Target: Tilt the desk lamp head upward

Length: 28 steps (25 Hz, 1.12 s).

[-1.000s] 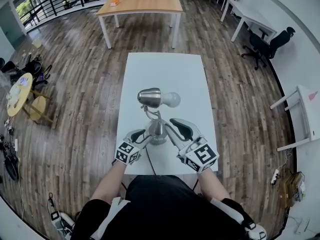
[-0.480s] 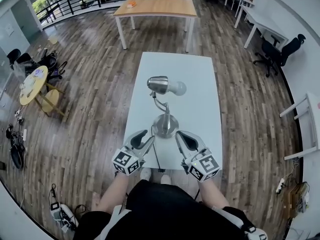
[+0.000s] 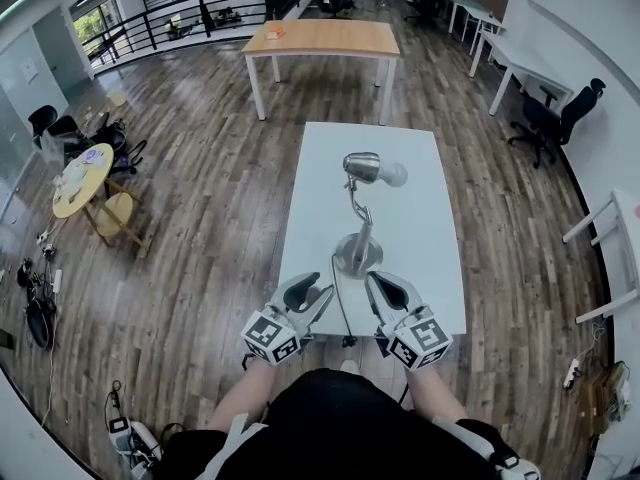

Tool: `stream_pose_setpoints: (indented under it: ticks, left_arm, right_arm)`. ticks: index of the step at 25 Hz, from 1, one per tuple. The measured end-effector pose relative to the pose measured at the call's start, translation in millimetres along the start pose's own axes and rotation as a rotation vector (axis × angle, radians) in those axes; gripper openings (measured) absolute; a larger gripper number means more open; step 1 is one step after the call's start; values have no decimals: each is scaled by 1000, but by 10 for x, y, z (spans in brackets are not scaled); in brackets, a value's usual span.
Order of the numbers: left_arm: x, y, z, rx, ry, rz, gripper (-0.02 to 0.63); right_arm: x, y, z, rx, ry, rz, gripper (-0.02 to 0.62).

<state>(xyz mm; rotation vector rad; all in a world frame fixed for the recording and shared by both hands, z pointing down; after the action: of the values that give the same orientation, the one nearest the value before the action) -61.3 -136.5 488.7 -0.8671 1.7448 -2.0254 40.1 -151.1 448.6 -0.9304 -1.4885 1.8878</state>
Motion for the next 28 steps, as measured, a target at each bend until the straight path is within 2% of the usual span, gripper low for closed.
stream_pose_setpoints:
  ticks: [5, 14, 16, 21, 25, 28]
  left_arm:
    - [-64, -16, -498, -8, -19, -1, 169]
    - [-182, 65, -1276, -59, -27, 17, 164]
    - [-172, 126, -1404, -67, -6, 38, 97]
    - [-184, 183, -1531, -81, 48, 59, 0]
    - [-245, 186, -1470, -89, 75, 41, 0]
    - [-383, 197, -1345, -91, 74, 57, 0]
  right_arm:
    - [451, -83, -76, -2, -33, 0, 5]
    - [1016, -370, -407, -11, -175, 36, 5]
    - [1075, -382, -480, -19, -198, 34, 5]
    - [956, -369, -741, -49, -246, 32, 5]
    - [785, -378, -871, -42, -257, 20, 3]
    - [666, -352, -1005, -40, -270, -15, 3]
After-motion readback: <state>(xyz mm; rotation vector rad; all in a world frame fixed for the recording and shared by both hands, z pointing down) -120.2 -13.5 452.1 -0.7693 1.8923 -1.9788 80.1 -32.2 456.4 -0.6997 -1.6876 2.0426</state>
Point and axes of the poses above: the fingertips, and each gripper's own axes: z forward along the fingers, x to its left, y out of its top, the point moved 1 cm from there along -z, backward along the fingers, and after that the axes turned 8 degrees about x, right-handed, at the moved point
